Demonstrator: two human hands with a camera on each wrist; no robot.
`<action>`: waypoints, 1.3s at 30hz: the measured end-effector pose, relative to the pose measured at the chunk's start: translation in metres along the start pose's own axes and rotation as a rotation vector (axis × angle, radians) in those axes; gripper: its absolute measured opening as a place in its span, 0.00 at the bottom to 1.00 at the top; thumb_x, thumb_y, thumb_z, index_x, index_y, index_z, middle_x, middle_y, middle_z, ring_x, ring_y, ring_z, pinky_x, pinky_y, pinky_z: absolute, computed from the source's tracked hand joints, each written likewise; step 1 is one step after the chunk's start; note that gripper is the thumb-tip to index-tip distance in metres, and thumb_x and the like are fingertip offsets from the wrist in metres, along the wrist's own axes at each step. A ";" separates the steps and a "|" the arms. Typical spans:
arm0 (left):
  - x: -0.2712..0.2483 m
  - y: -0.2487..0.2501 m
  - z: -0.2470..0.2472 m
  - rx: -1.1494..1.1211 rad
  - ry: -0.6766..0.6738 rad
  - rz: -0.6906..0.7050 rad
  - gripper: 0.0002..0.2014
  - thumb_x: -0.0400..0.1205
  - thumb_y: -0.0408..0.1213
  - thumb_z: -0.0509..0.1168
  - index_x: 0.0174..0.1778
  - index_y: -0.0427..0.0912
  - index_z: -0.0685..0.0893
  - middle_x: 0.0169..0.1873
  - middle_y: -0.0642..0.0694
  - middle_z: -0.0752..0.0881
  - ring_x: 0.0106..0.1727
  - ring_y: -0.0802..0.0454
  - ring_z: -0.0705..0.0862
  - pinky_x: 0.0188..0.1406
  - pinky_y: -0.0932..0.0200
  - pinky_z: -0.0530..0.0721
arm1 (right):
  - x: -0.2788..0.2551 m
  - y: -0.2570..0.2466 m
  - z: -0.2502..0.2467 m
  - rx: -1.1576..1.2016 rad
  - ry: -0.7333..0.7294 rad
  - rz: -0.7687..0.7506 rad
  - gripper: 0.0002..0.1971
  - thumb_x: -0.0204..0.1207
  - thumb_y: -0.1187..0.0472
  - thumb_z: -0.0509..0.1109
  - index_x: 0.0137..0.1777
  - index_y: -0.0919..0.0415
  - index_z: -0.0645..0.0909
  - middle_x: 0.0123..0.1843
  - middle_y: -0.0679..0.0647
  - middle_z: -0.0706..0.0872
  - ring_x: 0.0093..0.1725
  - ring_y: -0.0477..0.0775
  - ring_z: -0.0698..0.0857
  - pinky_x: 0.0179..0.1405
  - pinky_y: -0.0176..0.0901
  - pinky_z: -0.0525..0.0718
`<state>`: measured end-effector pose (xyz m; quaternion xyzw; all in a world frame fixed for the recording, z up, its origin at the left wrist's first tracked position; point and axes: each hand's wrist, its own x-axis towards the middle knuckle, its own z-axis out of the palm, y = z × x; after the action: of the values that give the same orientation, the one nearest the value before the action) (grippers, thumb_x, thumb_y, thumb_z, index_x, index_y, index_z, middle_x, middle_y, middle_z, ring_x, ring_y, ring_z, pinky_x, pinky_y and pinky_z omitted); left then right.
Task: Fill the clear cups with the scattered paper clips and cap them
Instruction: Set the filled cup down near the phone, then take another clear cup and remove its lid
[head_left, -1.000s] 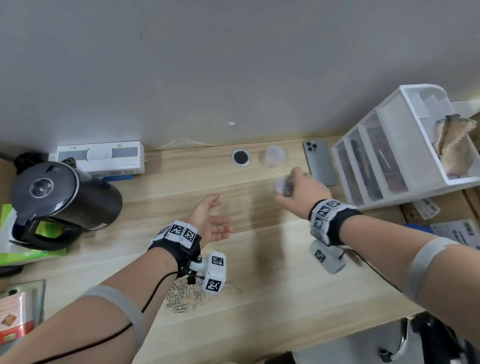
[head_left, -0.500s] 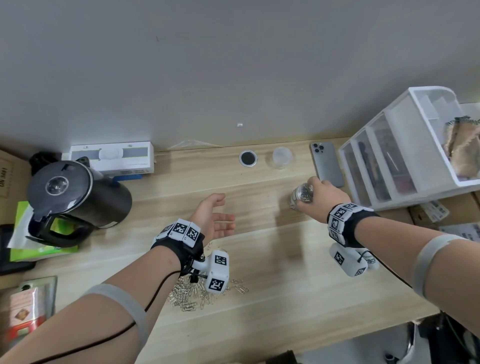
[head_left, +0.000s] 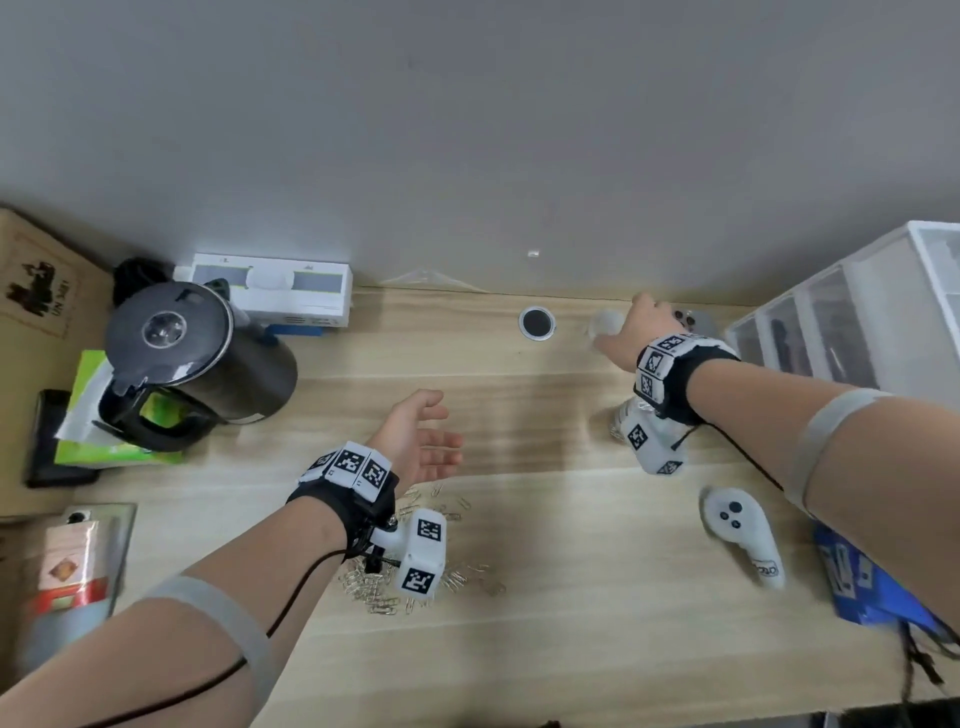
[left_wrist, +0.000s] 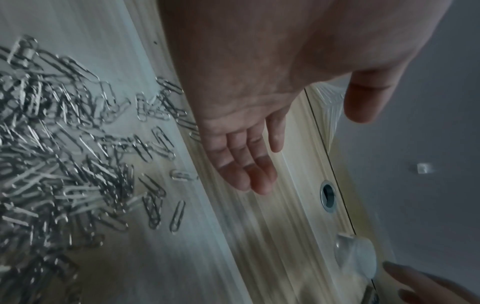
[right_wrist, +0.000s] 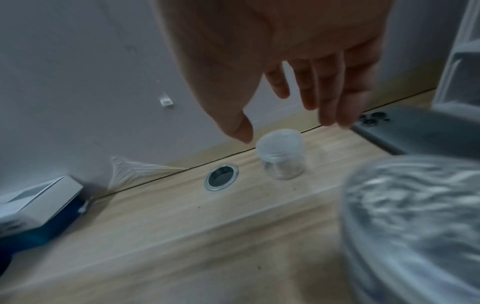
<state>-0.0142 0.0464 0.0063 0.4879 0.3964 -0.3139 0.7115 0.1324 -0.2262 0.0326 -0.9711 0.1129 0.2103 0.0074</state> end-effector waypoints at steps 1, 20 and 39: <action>0.000 0.000 -0.008 -0.007 0.012 0.001 0.25 0.84 0.51 0.62 0.70 0.36 0.77 0.47 0.33 0.85 0.36 0.41 0.84 0.39 0.49 0.84 | 0.004 -0.009 0.001 -0.038 -0.017 0.004 0.24 0.73 0.42 0.67 0.57 0.62 0.73 0.56 0.63 0.80 0.43 0.62 0.78 0.35 0.45 0.76; -0.017 -0.011 -0.025 -0.084 -0.008 -0.065 0.28 0.90 0.59 0.47 0.55 0.39 0.81 0.24 0.46 0.76 0.22 0.50 0.72 0.18 0.63 0.69 | -0.126 -0.131 0.066 0.341 -0.402 -0.742 0.29 0.66 0.30 0.71 0.59 0.48 0.74 0.39 0.49 0.83 0.40 0.54 0.84 0.41 0.47 0.82; -0.081 -0.042 -0.123 -0.134 0.264 -0.016 0.22 0.91 0.56 0.48 0.48 0.40 0.76 0.40 0.31 0.88 0.24 0.49 0.69 0.23 0.62 0.70 | -0.115 -0.030 0.116 -0.135 -0.217 -0.325 0.31 0.71 0.50 0.69 0.75 0.50 0.67 0.64 0.61 0.70 0.64 0.66 0.70 0.63 0.56 0.75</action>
<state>-0.1203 0.1538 0.0327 0.4734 0.5105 -0.2254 0.6815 -0.0102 -0.1653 -0.0272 -0.9464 -0.0611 0.3169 -0.0115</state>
